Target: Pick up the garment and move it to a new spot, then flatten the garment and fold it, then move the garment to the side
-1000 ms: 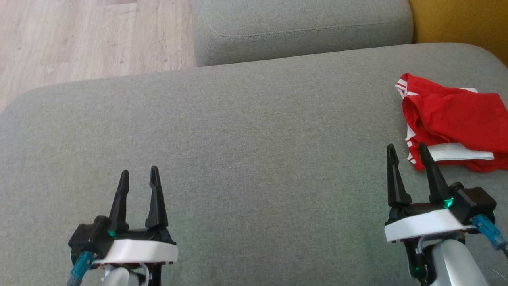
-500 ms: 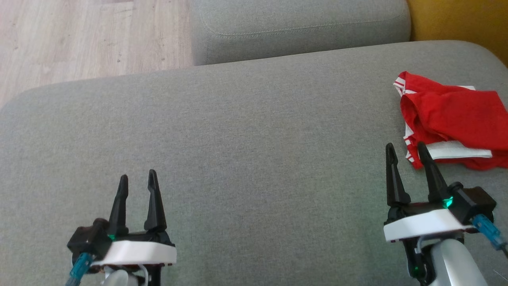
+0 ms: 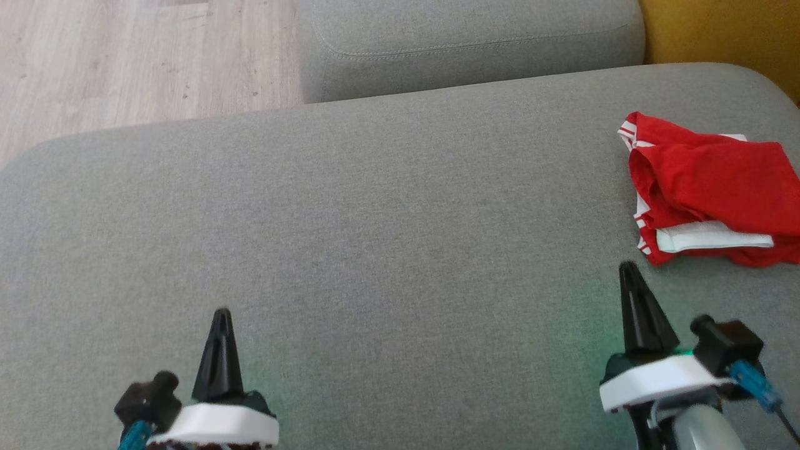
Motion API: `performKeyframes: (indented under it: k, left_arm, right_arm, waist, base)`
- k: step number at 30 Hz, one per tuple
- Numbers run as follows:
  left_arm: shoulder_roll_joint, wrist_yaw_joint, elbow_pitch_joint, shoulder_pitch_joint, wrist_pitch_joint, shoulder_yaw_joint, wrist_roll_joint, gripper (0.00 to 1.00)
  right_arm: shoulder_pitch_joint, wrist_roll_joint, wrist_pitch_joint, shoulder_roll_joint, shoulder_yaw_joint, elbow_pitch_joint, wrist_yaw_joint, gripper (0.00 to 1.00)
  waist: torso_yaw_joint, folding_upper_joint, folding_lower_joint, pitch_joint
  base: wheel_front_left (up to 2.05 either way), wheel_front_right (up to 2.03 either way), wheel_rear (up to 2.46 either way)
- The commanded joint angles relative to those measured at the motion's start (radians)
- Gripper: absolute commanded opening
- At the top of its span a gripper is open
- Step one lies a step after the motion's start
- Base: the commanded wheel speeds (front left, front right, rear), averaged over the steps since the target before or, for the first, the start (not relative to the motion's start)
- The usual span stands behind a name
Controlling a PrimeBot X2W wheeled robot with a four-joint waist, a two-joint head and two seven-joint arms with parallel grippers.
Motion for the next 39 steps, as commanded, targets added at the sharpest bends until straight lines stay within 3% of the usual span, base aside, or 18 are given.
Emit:
performKeyframes:
  k: [1, 39]
  left_arm:
    - [0.0, -0.001, -0.021, -0.018, 0.007, 0.006, -0.023, 0.0]
    - [0.003, -0.017, -0.043, -0.038, 0.118, 0.079, -0.383, 0.0]
  right_arm:
    - [-0.015, 0.028, 0.002, -0.001, -0.002, -0.025, 0.0, 0.0]
    - [-0.032, 0.478, 0.096, -0.018, -0.03, -0.03, 0.0, 0.0]
  waist:
    - [0.001, 0.0, 0.0, 0.0]
    - [0.016, 0.0, 0.0, -0.008]
  base:
    - [0.0, 0.0, 0.0]
    - [0.0, 0.0, 0.0]
